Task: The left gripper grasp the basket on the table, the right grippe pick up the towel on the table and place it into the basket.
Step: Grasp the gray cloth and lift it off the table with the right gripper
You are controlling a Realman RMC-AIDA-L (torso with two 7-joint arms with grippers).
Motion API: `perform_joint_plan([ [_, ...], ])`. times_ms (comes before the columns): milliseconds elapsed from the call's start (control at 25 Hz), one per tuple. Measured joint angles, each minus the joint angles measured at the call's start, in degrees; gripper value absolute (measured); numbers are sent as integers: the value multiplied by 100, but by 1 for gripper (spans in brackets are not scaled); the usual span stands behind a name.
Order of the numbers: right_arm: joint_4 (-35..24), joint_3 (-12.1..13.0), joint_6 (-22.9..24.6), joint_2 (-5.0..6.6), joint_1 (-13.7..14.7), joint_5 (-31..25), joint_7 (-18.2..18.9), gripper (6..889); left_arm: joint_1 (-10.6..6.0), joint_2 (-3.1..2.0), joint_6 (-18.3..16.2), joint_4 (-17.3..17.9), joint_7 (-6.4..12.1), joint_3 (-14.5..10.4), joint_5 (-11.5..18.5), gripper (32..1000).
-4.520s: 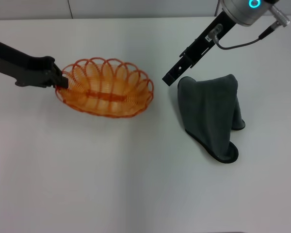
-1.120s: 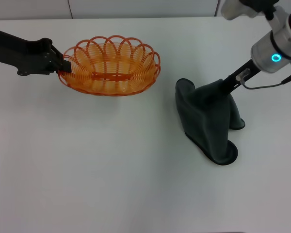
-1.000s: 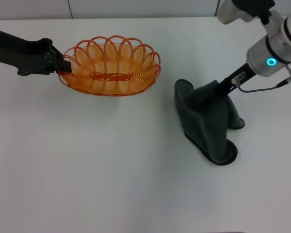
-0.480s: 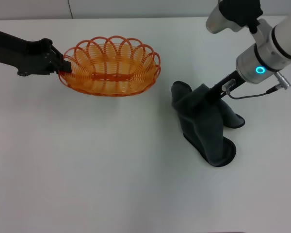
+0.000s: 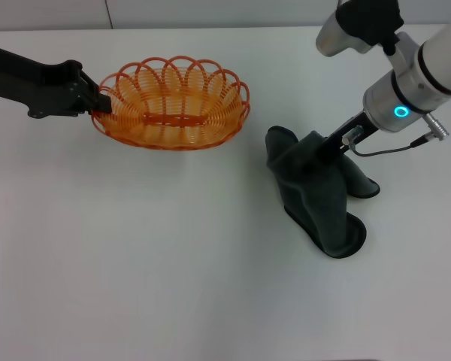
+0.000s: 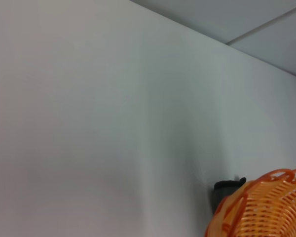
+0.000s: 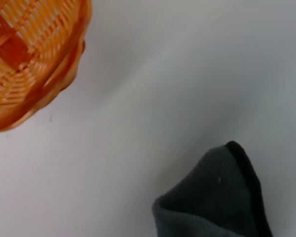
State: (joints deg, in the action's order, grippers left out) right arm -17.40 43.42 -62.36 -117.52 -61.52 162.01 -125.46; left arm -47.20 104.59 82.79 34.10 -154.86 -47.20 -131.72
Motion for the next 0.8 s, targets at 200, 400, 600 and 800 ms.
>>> perform_joint_plan([
  [200, 0, 64, 0, -46, -12, 21, 140, 699, 1, 0, -6, 0, 5, 0, 4, 98],
  [400, -22, 63, 1, -51, -14, -2, 303, 448, 16, 0, -9, 0, 16, 0, 7, 98],
  [600, -48, 68, 5, -51, -10, 0, 258, 205, 26, 0, -9, 0, 17, 0, 7, 98],
  [800, -55, 68, -4, -37, -35, 0, 258, 77, 32, 0, -9, 0, 22, 0, 7, 99],
])
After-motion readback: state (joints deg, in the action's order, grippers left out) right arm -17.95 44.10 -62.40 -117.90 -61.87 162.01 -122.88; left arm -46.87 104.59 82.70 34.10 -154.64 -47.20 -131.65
